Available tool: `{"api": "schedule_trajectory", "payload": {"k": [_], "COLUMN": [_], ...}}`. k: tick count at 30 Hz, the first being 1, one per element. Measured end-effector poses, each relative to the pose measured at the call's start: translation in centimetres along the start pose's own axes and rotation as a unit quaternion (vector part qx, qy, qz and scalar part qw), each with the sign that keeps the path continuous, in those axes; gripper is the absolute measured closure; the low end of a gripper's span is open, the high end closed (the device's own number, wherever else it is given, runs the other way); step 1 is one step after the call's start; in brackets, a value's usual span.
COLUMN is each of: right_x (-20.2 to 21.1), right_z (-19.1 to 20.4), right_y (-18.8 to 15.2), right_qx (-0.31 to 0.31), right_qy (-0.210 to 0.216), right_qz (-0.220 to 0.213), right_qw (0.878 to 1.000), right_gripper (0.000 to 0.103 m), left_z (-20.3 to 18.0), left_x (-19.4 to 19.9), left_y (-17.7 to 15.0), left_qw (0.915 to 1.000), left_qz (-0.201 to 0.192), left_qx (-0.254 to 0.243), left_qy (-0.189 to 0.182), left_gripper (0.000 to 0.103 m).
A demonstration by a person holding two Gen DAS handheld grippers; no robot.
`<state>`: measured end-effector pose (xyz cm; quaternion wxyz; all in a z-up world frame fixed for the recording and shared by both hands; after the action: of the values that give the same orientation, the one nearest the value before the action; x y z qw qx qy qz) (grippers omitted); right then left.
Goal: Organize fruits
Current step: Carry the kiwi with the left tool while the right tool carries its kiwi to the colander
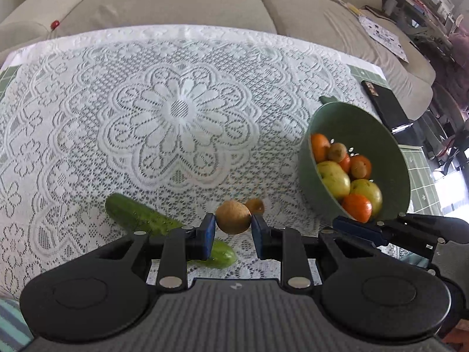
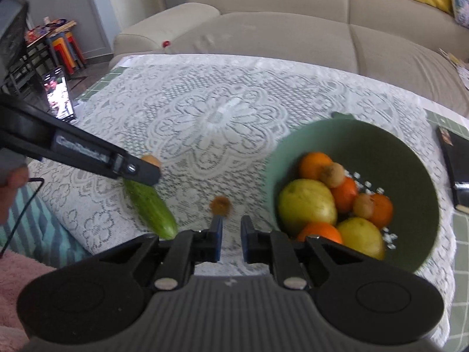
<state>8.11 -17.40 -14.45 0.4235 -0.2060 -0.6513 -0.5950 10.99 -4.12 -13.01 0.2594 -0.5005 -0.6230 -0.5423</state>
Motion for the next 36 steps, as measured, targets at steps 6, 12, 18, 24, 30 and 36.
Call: {"api": "schedule_trajectory", "payload": {"k": [6,12,18,24,30,36], "right_x": [-3.1,-6.5,-8.8,-10.5,-10.6,-8.4], "right_z": [2.1,3.0,3.6,3.9,3.7,3.9], "right_y": [0.4,0.3,0.6,0.1,-0.1,0.5], "right_qx": [0.027,0.078,0.115,0.145,0.148,0.144], "right_qy": [-0.007,-0.043,-0.055,-0.077,-0.071,-0.054], "right_qz": [0.009,0.027,0.034,0.053,0.054,0.035], "right_qw": [1.0,0.996,0.991,0.985,0.985,0.988], "right_gripper": [0.08,0.08,0.081,0.081,0.082,0.082], "left_z": [1.1,2.6,3.9,4.2,4.2,3.7], "left_x": [-0.6,-1.4,-2.0,-2.5,-2.8,-2.0], "left_y": [-0.1,-0.1,0.2,0.3,0.4,0.7], "left_qw": [0.9999,0.9996,0.9992,0.999,0.999,0.9994], "left_qz": [0.006,0.01,0.014,0.017,0.02,0.013], "left_qx": [0.008,0.025,0.038,0.042,0.041,0.031], "left_qy": [0.004,0.003,0.004,0.002,0.001,0.003], "left_gripper": [0.074,0.074,0.074,0.074,0.074,0.074]}}
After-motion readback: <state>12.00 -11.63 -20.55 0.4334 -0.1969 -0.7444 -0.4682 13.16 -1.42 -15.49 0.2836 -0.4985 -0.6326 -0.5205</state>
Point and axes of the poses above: each gripper's, at about its wrist camera, not at the fingertips, and x roughly against the way its jaws point, z to its left, y to its top, the point moved 8 cm from there along -x, roughly the way its jaws point, and after that the axes turned 4 degrees about -y, right-handed, at the moved point
